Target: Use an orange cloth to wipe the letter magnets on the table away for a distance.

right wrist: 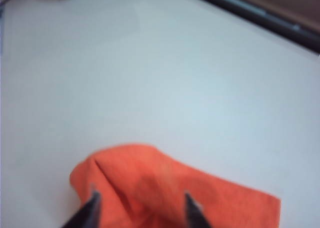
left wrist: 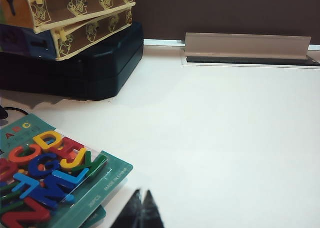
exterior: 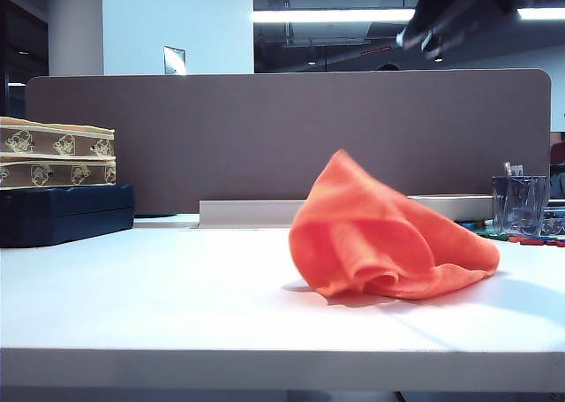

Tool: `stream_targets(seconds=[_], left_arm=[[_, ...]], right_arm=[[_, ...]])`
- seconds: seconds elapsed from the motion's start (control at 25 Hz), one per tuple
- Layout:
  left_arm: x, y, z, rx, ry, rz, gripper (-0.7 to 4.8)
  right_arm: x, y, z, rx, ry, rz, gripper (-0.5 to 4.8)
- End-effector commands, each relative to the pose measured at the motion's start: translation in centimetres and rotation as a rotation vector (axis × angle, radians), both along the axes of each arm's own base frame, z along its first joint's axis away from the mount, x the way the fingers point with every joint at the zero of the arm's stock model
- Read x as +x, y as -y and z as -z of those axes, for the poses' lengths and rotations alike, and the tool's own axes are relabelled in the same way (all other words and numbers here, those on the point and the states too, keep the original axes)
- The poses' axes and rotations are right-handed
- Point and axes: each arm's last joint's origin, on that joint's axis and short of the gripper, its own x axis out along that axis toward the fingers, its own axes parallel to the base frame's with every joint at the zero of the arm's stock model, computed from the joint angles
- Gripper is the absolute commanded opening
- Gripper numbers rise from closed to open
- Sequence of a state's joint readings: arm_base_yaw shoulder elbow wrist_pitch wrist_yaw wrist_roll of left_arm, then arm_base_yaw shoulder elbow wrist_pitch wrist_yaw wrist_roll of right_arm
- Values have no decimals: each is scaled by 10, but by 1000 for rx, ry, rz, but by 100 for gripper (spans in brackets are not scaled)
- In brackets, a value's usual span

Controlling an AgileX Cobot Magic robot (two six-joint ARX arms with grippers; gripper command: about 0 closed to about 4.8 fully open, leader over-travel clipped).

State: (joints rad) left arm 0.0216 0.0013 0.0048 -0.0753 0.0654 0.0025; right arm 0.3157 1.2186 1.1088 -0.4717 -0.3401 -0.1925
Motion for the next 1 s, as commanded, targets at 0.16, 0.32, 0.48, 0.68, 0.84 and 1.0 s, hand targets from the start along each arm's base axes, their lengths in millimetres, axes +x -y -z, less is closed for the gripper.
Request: stream_targets(seconds=[0.16, 0.32, 0.48, 0.68, 0.84, 1.0], left_arm=[[-1, 0, -7, -3, 27, 11, -5], [-2, 0, -11, -3, 41, 11, -5], [-2, 0, -11, -3, 42, 11, -5], [-2, 0, -11, -3, 42, 11, -5], [-2, 0, -11, -3, 39, 11, -5], [-2, 0, -11, -3, 38, 11, -5]], right_arm=[[2, 1, 10, -53, -73, 38, 278], [-3, 3, 4, -58, -36, 32, 273], [-14, 6, -8, -43, 13, 35, 270], [-43, 17, -32, -29, 123, 78, 270], [-76, 29, -54, -6, 249, 125, 270], [-114, 44, -73, 13, 388, 206, 270]])
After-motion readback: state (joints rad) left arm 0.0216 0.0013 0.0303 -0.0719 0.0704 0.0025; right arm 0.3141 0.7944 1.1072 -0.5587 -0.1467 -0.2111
